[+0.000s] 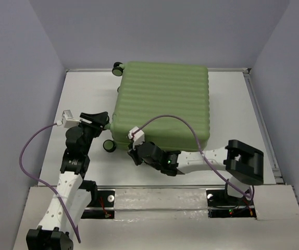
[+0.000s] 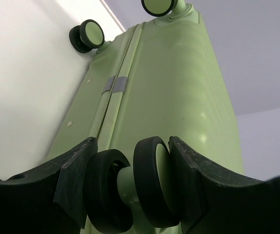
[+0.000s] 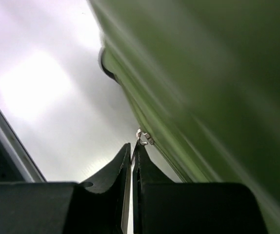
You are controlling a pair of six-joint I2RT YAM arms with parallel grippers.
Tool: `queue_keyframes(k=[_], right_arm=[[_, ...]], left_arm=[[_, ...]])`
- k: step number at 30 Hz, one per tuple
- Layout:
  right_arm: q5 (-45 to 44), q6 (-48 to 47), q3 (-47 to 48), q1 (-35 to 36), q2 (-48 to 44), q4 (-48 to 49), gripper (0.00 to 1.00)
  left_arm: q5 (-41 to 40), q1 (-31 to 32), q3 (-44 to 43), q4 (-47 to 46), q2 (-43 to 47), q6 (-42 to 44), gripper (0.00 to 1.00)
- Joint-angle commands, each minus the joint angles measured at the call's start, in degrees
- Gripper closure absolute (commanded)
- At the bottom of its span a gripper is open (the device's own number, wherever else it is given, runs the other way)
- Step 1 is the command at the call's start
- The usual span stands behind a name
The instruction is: Pack the luggage
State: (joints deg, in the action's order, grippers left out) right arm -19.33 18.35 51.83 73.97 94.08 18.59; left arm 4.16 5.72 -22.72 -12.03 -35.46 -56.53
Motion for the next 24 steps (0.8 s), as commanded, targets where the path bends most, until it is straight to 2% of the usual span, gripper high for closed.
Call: queue_keyframes(k=[1,2,3,5,6,7,8,10,11,12,14,15,17,18,19,21,22,24], right_arm=[[30.85,3.01,13.63,6.35,9.70,8.32,0.93],[30.32,2.57,14.69,6.36,10.85,5.96,0.93],[29.80,2.22,14.79,7.05,10.34,5.58,0.86],[26.12,2.39,12.07,7.06,7.18,4.54,0.66],[24.10,1.61,11.11,7.06,2.29,2.70,0.44],[20.08,1.08,10.57,7.06,-0.28,0.59,0.33],[17.08,0.64,9.87,7.06,-2.74,-5.08,0.27],[10.06,0.20,8.99,7.06,-10.88,-10.30,0.18],[8.28,0.46,7.59,5.58,-13.72,-14.85,0.18],[5.74,1.24,6.62,4.61,-19.67,-16.64,0.34],[3.61,2.30,4.34,1.98,-25.85,-19.63,0.69],[2.12,3.18,2.33,-1.87,-28.84,-23.39,0.93],[-3.15,4.41,1.17,-7.50,-37.25,-29.79,0.93],[-8.04,5.28,0.90,-13.79,-39.74,-32.45,0.93],[-10.61,5.82,0.90,-17.16,-44.12,-34.65,0.93],[-13.09,6.09,0.99,-24.28,-47.75,-38.80,0.93],[-14.40,5.91,1.16,-31.36,-48.98,-39.76,0.93],[-13.90,5.21,1.60,-38.61,-49.26,-41.79,0.93]], left_arm=[[9.02,3.86,2.15,0.08,1.19,12.67,0.94],[8.58,3.86,2.15,0.08,1.19,12.85,0.94],[8.32,3.86,2.24,-0.01,1.27,12.94,0.94],[7.44,3.86,2.50,-0.18,1.27,13.11,0.94],[7.26,3.86,2.59,-0.45,1.19,13.11,0.94],[7.09,3.86,2.59,-0.54,1.10,13.12,0.94],[6.56,3.86,2.51,-0.62,1.01,13.12,0.94],[6.12,3.86,2.16,-0.71,1.10,13.20,0.94],[5.77,3.86,2.07,-0.71,1.10,13.38,0.94],[5.68,3.86,1.98,-0.80,1.18,13.38,0.94],[5.68,3.86,1.98,-0.89,1.27,13.29,0.94],[5.77,3.86,2.07,-0.89,1.27,13.29,0.94],[6.20,3.95,2.42,-0.98,1.36,13.55,0.94],[6.29,3.95,2.68,-0.98,1.54,13.82,0.94],[6.47,4.04,2.86,-0.89,1.80,14.08,0.94],[6.56,4.22,3.03,-0.63,2.24,15.04,0.94],[6.65,4.30,3.12,-0.45,2.33,15.40,0.94],[6.82,4.74,3.21,-0.19,2.68,16.01,0.94]])
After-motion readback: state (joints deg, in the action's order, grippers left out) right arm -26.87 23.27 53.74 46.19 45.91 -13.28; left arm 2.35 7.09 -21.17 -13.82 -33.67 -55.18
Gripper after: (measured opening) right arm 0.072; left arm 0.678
